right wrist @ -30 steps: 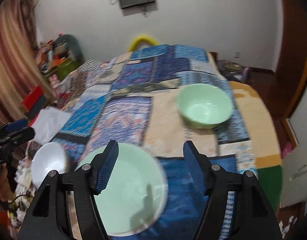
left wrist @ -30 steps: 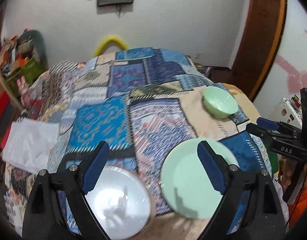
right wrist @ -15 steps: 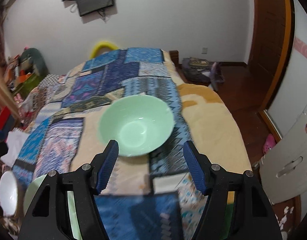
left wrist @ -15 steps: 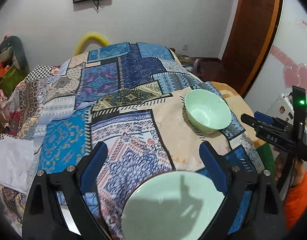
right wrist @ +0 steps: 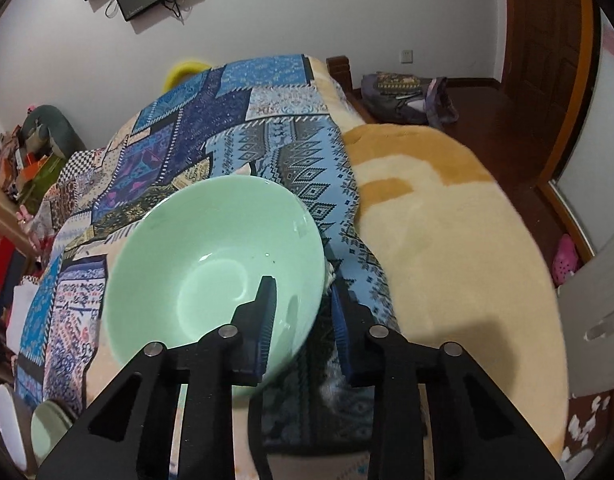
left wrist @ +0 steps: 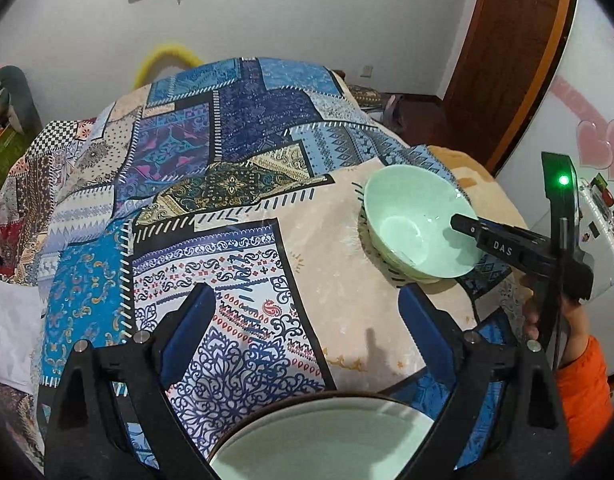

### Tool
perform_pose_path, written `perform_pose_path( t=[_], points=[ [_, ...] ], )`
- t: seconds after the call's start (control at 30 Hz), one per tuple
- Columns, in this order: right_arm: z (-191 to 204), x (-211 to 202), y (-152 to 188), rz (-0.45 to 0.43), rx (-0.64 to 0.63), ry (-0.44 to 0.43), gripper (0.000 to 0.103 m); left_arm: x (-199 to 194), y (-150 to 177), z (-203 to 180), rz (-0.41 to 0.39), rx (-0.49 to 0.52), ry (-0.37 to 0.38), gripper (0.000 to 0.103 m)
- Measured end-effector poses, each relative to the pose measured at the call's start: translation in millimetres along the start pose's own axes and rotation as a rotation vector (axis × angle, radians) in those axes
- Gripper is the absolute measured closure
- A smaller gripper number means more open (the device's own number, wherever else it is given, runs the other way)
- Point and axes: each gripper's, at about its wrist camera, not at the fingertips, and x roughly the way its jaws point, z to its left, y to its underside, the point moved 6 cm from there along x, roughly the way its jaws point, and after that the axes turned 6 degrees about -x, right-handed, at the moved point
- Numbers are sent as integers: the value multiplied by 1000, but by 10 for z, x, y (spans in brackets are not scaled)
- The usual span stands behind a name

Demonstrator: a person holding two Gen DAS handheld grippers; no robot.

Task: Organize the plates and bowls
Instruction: 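Move both grippers to the rim of the pale green bowl, then close both grippers on the green bowl rim and lift it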

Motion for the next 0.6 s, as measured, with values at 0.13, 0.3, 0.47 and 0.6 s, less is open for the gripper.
perform_pose_path(
  t=[0.13,0.3,0.47,0.6],
  points=[
    [17,159,-22,35,3,-19,82,140,15,12,22,-10,-11,9],
    [38,232,-37,48,-11,-14,92,252,17,6,34,-18,-24,9],
    [168,135,33,40,-95,-28,91,340,7,-10,52,-45,0,9],
    [274,56,122,45,-128,-74,91,441,6,-11,78,-74,14,9]
  ],
)
